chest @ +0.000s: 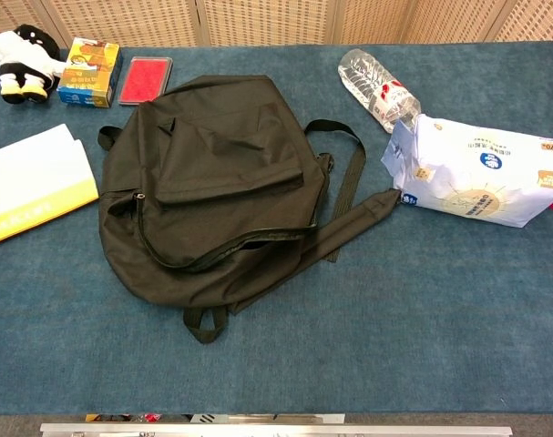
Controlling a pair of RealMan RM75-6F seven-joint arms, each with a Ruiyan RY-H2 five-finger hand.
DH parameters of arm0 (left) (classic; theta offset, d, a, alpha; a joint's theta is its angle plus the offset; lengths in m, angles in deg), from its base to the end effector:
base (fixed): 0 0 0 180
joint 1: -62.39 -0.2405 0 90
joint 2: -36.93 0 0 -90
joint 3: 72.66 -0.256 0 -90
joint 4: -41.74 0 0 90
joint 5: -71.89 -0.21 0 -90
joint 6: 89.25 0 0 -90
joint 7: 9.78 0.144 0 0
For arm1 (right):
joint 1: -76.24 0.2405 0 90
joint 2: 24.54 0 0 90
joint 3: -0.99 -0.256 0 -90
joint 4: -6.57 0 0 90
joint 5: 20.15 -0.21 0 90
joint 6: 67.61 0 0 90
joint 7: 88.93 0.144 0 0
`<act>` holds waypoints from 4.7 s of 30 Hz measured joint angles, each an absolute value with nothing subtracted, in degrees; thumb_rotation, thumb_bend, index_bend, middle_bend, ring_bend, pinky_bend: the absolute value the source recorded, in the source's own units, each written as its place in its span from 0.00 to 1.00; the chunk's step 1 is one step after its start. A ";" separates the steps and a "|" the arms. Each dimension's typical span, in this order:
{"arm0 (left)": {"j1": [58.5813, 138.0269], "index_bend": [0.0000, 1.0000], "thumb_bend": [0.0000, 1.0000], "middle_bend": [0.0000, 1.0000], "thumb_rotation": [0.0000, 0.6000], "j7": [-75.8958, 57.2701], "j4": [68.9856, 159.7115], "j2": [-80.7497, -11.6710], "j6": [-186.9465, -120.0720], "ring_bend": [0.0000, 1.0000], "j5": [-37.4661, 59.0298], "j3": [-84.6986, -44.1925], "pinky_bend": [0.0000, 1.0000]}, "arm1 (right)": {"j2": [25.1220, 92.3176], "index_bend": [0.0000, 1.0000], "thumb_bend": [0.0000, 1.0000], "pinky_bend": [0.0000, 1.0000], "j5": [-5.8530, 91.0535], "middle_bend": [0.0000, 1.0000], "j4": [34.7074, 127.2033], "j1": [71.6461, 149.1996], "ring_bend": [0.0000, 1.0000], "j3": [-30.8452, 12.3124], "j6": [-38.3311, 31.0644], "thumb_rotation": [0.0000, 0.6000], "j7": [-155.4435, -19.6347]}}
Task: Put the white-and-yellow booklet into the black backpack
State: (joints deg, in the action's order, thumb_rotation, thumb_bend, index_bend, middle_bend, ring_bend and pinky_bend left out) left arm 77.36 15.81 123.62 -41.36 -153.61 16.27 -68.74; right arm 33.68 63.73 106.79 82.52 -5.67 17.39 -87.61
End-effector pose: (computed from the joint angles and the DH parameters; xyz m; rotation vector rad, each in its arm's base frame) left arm -0.3643 0.2264 0.0689 -1.4122 -1.0630 -0.3350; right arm -0.2840 -0.1997 0.1893 1.3269 -0.8979 1.0046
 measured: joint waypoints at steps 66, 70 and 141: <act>84.06 0.12 0.37 0.13 1.00 17.07 118.87 -49.40 -150.59 0.08 20.75 -66.15 0.16 | 32.69 0.32 0.20 0.29 62.72 0.35 105.48 80.51 0.21 -5.47 18.39 1.00 -85.45; 84.33 0.16 0.41 0.17 1.00 16.51 117.32 -49.87 -150.04 0.13 21.67 -65.55 0.19 | 32.59 0.32 0.20 0.29 62.67 0.35 105.49 80.41 0.22 -5.48 18.41 1.00 -85.40; 81.56 0.79 0.36 0.64 1.00 -5.40 96.24 -51.29 -169.56 0.49 -4.70 -65.40 0.56 | 31.56 0.35 0.21 0.29 65.42 0.35 111.00 82.89 0.23 -6.31 16.41 1.00 -87.59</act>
State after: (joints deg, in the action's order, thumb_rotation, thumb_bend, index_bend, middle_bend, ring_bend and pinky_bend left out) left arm 81.56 -5.40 96.24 -51.29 -169.56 -4.70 -65.40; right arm 31.56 65.42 111.00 82.89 -6.31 16.41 -87.59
